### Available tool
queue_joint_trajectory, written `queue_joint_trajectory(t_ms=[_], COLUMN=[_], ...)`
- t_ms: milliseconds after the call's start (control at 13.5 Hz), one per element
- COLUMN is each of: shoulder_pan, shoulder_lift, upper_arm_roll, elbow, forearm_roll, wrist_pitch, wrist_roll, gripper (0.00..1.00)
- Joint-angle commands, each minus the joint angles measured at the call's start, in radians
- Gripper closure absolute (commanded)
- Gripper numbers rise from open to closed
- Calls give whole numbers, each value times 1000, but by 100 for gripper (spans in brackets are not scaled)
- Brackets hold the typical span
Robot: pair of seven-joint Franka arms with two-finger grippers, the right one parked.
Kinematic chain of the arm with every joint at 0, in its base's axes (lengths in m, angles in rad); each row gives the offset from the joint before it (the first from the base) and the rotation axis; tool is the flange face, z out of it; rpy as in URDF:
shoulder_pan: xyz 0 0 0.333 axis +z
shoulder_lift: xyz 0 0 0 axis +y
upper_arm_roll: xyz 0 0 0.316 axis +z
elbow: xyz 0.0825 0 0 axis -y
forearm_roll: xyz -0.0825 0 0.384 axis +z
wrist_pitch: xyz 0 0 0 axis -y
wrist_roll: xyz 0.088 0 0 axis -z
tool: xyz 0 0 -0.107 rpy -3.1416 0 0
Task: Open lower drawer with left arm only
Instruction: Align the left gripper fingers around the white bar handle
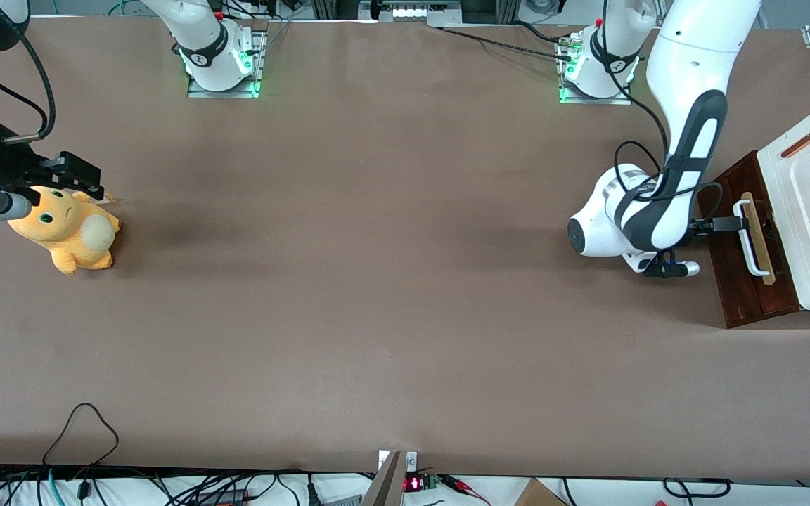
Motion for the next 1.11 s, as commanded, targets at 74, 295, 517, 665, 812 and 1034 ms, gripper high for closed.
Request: queue_joint_trajectory(t_ms=[74, 295, 517, 665, 812, 1034], shoulder_pan=[-16, -24, -20, -19, -16, -14], shoulder_lift=[39, 53, 54, 54, 56, 59], upper_arm_roll=[2, 4, 8, 11, 11, 13], elbow=[-1, 0, 0, 2, 2, 7], forearm_roll=[37, 71, 71, 71, 86, 102], wrist_pitch=[-29, -27, -23, -23, -21, -21], wrist_roll=[-37, -37, -31, -30, -30, -30], gripper=[0, 0, 0, 0, 0, 0])
